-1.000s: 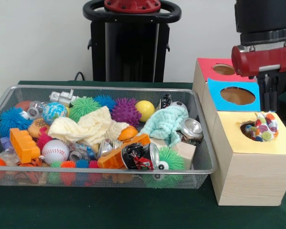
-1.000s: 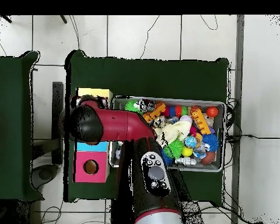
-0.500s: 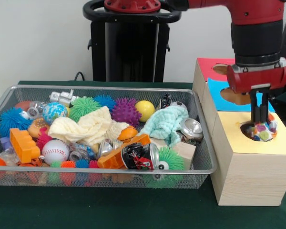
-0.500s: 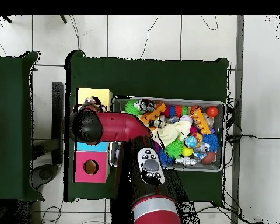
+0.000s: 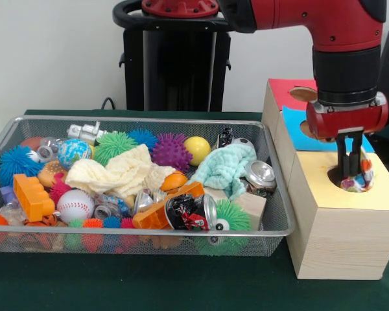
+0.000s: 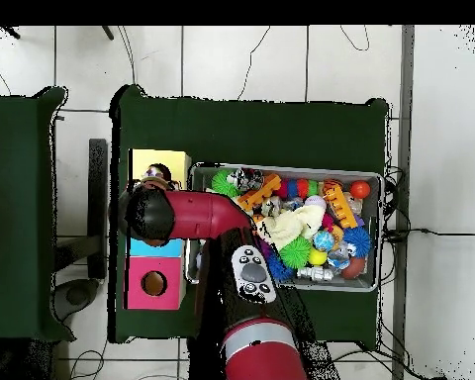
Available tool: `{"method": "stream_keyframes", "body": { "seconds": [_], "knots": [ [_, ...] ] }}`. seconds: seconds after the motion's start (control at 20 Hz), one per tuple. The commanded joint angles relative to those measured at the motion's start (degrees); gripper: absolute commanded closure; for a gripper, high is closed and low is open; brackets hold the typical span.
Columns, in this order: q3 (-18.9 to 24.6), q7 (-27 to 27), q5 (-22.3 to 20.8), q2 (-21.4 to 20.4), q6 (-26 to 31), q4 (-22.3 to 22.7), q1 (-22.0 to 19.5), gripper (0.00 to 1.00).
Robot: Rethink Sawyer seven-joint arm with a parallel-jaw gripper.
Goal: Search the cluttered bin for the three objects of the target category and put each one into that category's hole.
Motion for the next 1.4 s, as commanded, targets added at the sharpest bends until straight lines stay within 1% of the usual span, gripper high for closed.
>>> {"method": "stream_keyframes", "body": {
  "seconds": [0.05, 0.3, 0.6, 0.9, 1.15, 1.35, 1.4],
  "knots": [
    [0.27, 4.43, -2.63, 3.63, 3.25, -0.92, -0.38, 1.0],
    [-0.13, 4.62, -2.86, 3.37, 2.89, -0.34, -0.2, 1.0],
    [-1.17, 4.97, -2.94, 4.72, 2.48, -1.42, 0.56, 1.0],
    [-2.69, 5.88, -2.66, 8.34, 1.06, -4.14, 2.07, 1.0],
    [-4.57, 6.74, -2.08, 11.07, 0.73, -7.44, 3.78, 1.0],
    [-4.09, 6.5, -1.94, 10.65, 0.49, -7.04, 3.29, 1.0],
    [-3.85, 6.54, -2.11, 10.02, 0.01, -5.9, 3.07, 1.0]
  ]
}}
